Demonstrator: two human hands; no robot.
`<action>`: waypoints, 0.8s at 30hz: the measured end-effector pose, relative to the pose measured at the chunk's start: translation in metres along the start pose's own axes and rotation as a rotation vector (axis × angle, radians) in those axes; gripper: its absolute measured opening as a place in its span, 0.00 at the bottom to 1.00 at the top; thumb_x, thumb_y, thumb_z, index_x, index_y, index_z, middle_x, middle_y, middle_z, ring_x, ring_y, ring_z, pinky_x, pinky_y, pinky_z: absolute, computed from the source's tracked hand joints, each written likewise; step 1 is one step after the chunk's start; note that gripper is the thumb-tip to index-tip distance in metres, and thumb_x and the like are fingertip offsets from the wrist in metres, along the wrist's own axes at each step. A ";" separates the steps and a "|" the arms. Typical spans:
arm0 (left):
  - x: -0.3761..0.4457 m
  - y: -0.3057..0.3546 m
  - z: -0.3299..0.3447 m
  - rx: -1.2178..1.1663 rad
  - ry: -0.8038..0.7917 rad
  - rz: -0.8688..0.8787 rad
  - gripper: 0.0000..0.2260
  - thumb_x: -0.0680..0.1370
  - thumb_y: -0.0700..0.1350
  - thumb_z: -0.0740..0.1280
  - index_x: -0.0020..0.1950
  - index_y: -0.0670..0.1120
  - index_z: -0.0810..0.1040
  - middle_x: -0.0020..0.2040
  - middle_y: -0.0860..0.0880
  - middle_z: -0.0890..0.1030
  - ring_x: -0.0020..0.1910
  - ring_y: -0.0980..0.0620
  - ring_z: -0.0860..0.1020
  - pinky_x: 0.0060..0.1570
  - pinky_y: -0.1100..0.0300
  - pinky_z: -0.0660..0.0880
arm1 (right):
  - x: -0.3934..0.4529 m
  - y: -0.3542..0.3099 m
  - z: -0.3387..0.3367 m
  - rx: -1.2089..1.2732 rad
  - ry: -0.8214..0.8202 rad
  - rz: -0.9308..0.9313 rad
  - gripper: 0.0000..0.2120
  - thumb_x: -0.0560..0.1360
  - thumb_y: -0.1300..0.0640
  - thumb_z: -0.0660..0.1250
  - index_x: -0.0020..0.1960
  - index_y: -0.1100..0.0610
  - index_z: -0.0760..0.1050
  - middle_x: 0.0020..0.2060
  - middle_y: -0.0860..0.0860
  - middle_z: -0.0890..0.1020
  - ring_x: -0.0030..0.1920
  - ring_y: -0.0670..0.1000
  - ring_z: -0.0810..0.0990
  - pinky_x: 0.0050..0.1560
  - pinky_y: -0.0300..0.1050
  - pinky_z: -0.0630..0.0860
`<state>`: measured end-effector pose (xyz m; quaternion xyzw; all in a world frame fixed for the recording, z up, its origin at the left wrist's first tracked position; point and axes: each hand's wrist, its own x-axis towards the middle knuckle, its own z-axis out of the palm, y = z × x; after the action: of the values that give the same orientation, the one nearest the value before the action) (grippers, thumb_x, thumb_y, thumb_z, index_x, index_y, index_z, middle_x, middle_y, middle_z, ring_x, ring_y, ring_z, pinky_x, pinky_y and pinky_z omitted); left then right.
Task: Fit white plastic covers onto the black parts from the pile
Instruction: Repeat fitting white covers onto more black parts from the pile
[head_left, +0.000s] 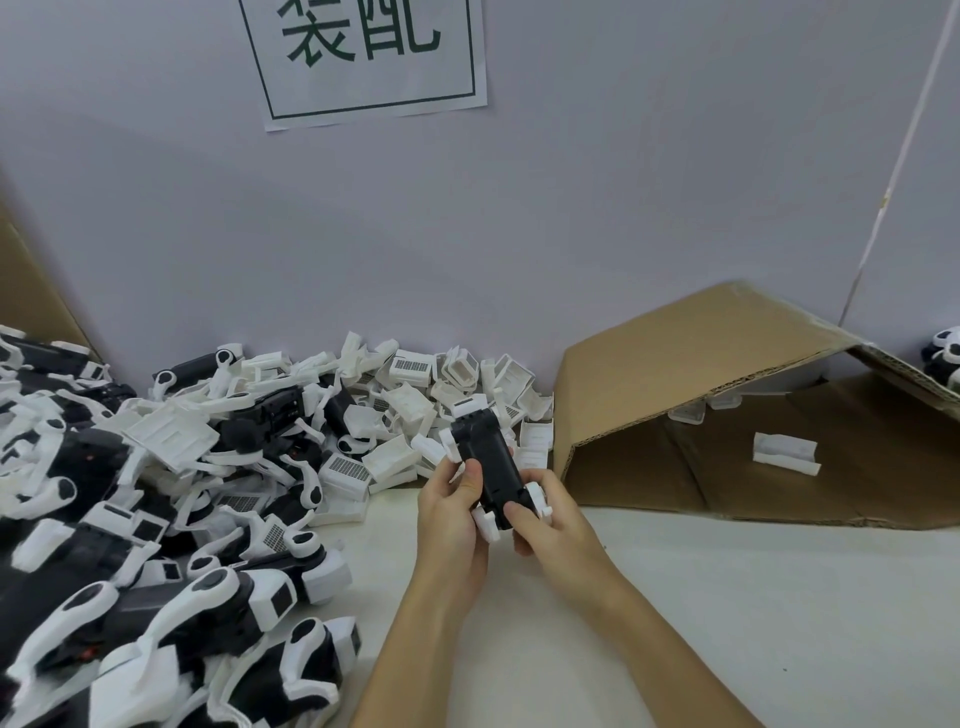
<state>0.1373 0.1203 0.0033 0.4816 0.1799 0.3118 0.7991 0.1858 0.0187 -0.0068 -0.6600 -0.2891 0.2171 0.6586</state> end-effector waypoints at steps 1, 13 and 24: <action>0.000 0.000 0.001 -0.001 0.012 -0.004 0.10 0.84 0.39 0.59 0.59 0.40 0.79 0.49 0.43 0.86 0.45 0.45 0.84 0.52 0.41 0.78 | 0.000 0.000 -0.001 0.005 -0.008 0.009 0.11 0.81 0.62 0.61 0.58 0.48 0.72 0.36 0.45 0.79 0.34 0.45 0.72 0.37 0.34 0.72; -0.001 0.002 0.002 0.044 0.009 0.012 0.11 0.84 0.39 0.59 0.62 0.39 0.78 0.54 0.41 0.85 0.48 0.47 0.85 0.42 0.53 0.82 | 0.001 0.002 -0.002 -0.004 0.014 -0.035 0.14 0.78 0.65 0.59 0.56 0.48 0.73 0.33 0.39 0.79 0.32 0.44 0.73 0.33 0.36 0.70; 0.002 -0.001 0.000 0.071 0.068 -0.016 0.09 0.84 0.40 0.61 0.58 0.41 0.80 0.56 0.38 0.83 0.55 0.39 0.81 0.59 0.38 0.76 | 0.001 0.002 -0.003 -0.014 -0.016 -0.008 0.12 0.79 0.63 0.61 0.57 0.49 0.72 0.36 0.46 0.78 0.33 0.45 0.71 0.35 0.34 0.70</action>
<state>0.1391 0.1208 0.0022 0.4973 0.2216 0.3150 0.7774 0.1886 0.0171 -0.0090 -0.6617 -0.2984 0.2179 0.6524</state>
